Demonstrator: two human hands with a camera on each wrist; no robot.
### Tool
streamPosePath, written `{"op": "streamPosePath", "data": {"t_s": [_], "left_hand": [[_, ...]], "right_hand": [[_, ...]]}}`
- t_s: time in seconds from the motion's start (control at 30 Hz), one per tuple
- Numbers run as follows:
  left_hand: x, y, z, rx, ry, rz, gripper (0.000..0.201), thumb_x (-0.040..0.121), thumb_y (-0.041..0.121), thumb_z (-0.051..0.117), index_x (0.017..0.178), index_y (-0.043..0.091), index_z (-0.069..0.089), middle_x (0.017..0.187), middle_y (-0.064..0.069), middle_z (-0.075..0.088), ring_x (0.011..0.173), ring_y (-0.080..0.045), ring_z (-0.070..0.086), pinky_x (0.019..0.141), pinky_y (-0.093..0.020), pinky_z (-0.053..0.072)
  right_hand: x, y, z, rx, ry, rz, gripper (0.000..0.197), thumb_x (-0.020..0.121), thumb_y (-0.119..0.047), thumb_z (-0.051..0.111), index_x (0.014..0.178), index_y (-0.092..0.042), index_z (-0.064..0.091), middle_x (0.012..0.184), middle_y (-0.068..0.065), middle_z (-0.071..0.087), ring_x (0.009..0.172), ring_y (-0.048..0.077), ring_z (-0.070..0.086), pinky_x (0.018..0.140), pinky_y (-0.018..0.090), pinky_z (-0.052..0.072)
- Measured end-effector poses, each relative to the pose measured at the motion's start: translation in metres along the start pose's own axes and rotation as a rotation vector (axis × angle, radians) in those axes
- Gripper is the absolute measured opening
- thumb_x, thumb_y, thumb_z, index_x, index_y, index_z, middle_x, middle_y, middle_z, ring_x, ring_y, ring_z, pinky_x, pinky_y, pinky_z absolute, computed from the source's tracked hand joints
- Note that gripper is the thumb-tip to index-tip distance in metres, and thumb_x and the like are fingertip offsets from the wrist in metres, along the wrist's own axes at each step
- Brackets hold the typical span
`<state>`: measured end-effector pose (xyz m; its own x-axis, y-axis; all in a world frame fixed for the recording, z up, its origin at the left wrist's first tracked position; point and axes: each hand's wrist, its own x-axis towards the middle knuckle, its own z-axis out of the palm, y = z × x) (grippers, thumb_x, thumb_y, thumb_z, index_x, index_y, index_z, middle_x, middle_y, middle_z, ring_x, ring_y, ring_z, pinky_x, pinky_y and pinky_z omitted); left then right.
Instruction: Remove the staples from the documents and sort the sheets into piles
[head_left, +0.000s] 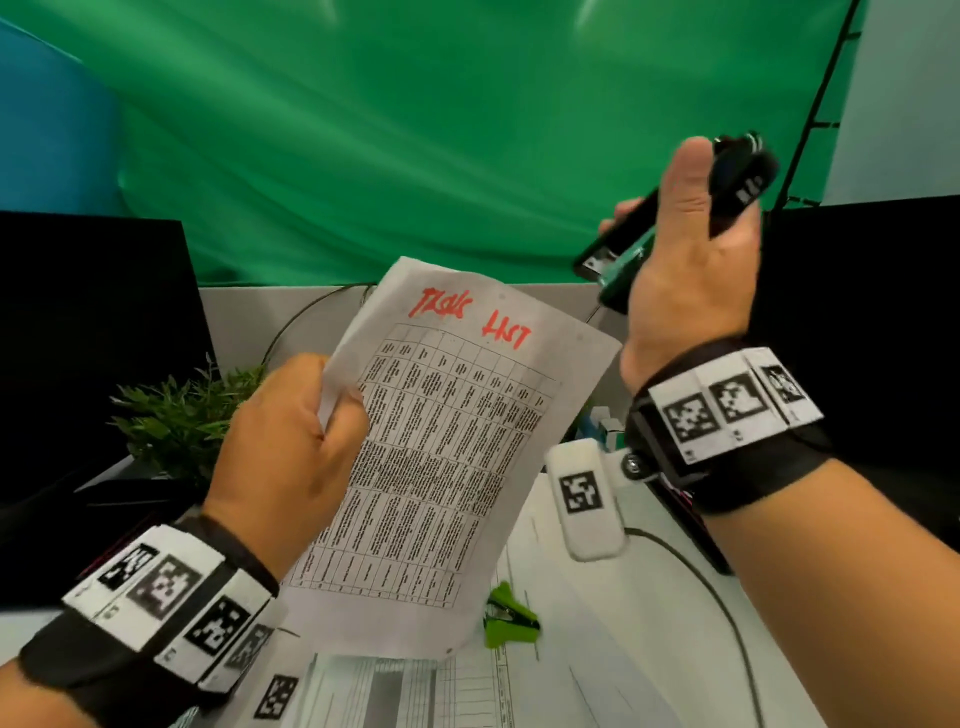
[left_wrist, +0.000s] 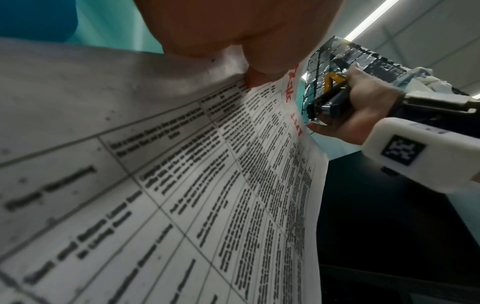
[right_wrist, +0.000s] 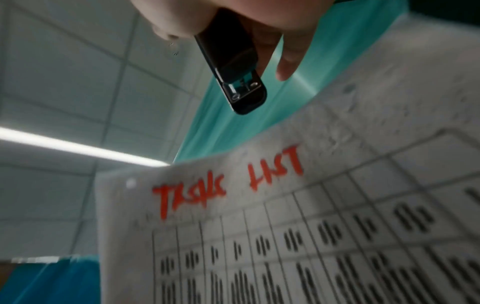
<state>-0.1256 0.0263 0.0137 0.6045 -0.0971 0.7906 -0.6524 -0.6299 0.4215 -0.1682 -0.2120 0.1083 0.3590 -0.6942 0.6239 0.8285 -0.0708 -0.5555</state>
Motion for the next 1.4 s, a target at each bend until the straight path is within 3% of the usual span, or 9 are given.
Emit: {"op": "streamPosePath", "data": {"t_s": [0.17, 0.37, 0.73, 0.83, 1.0, 1.1, 1.2, 1.27, 1.4], "left_hand": [[-0.007, 0.013, 0.002, -0.009, 0.005, 0.067, 0.021, 0.098, 0.021, 0.052, 0.082, 0.008, 0.050, 0.071, -0.008, 0.053, 0.061, -0.027, 0.051, 0.050, -0.043, 0.046], [-0.009, 0.012, 0.001, -0.042, 0.010, 0.073, 0.017, 0.098, 0.021, 0.052, 0.083, 0.011, 0.050, 0.073, -0.006, 0.054, 0.063, -0.026, 0.052, 0.051, -0.043, 0.047], [-0.014, 0.021, 0.003, -0.052, -0.017, 0.064, 0.019, 0.098, 0.021, 0.052, 0.083, 0.008, 0.050, 0.071, -0.005, 0.053, 0.062, -0.024, 0.051, 0.050, -0.040, 0.045], [-0.010, 0.015, 0.005, -0.011, -0.021, 0.012, 0.017, 0.097, 0.017, 0.051, 0.085, 0.006, 0.050, 0.073, -0.009, 0.053, 0.065, -0.027, 0.051, 0.054, -0.038, 0.043], [0.016, -0.004, -0.022, -0.117, 0.002, -0.214, 0.028, 0.093, 0.022, 0.051, 0.110, 0.006, 0.065, 0.102, -0.008, 0.070, 0.089, -0.026, 0.068, 0.071, -0.039, 0.058], [0.042, -0.051, -0.077, -0.227, 0.027, -0.407, 0.031, 0.094, 0.022, 0.051, 0.116, 0.021, 0.072, 0.118, 0.002, 0.073, 0.105, -0.021, 0.071, 0.089, -0.035, 0.057], [0.050, -0.086, -0.122, -0.258, -0.039, -0.707, 0.027, 0.097, 0.019, 0.050, 0.080, 0.033, 0.066, 0.086, 0.033, 0.070, 0.084, 0.012, 0.063, 0.087, 0.002, 0.034], [0.037, -0.118, -0.136, -0.244, -0.114, -0.898, 0.023, 0.100, 0.019, 0.049, 0.087, 0.025, 0.066, 0.065, 0.014, 0.072, 0.071, 0.000, 0.067, 0.089, -0.018, 0.054], [-0.023, -0.161, -0.133, -0.104, -0.290, -1.097, 0.024, 0.092, 0.014, 0.059, 0.111, 0.005, 0.070, 0.098, -0.021, 0.076, 0.092, -0.040, 0.074, 0.081, -0.054, 0.061]], "right_hand": [[-0.017, 0.012, 0.010, -0.270, -0.126, -0.081, 0.040, 0.079, -0.070, 0.057, 0.091, -0.033, 0.052, 0.089, 0.007, 0.071, 0.080, 0.022, 0.072, 0.072, 0.040, 0.062], [-0.009, 0.032, -0.014, -0.528, -0.099, -0.080, 0.031, 0.095, -0.057, 0.051, 0.092, -0.027, 0.053, 0.077, -0.014, 0.055, 0.069, -0.003, 0.053, 0.057, 0.005, 0.041], [0.013, 0.055, -0.014, -0.516, -0.100, 0.136, 0.047, 0.086, -0.060, 0.062, 0.063, -0.021, 0.053, 0.063, -0.006, 0.053, 0.057, 0.012, 0.050, 0.059, 0.024, 0.046], [0.011, 0.052, -0.012, -0.252, -0.049, 0.322, 0.050, 0.071, -0.067, 0.065, 0.077, -0.017, 0.063, 0.080, 0.007, 0.069, 0.075, 0.028, 0.070, 0.076, 0.044, 0.060], [0.040, 0.054, -0.047, 0.117, 0.280, 0.609, 0.029, 0.091, -0.037, 0.066, 0.107, -0.014, 0.061, 0.103, 0.012, 0.069, 0.087, 0.029, 0.070, 0.068, 0.050, 0.060], [0.035, 0.083, -0.078, -0.355, -0.040, 0.920, 0.012, 0.088, -0.022, 0.064, 0.098, -0.015, 0.062, 0.103, 0.011, 0.069, 0.090, 0.026, 0.070, 0.057, 0.043, 0.059], [0.010, 0.128, -0.123, -1.367, -0.684, 0.672, 0.021, 0.082, -0.031, 0.072, 0.092, -0.012, 0.067, 0.095, 0.017, 0.068, 0.078, 0.032, 0.070, 0.067, 0.041, 0.060], [-0.011, 0.145, -0.144, -1.850, -1.084, 0.385, 0.040, 0.072, -0.052, 0.065, 0.097, -0.020, 0.069, 0.099, 0.011, 0.067, 0.091, 0.031, 0.063, 0.083, 0.037, 0.053], [-0.039, 0.155, -0.165, -2.031, -1.340, 0.313, 0.024, 0.086, -0.044, 0.062, 0.101, -0.025, 0.064, 0.093, -0.001, 0.064, 0.088, 0.020, 0.061, 0.076, 0.028, 0.049]]}}
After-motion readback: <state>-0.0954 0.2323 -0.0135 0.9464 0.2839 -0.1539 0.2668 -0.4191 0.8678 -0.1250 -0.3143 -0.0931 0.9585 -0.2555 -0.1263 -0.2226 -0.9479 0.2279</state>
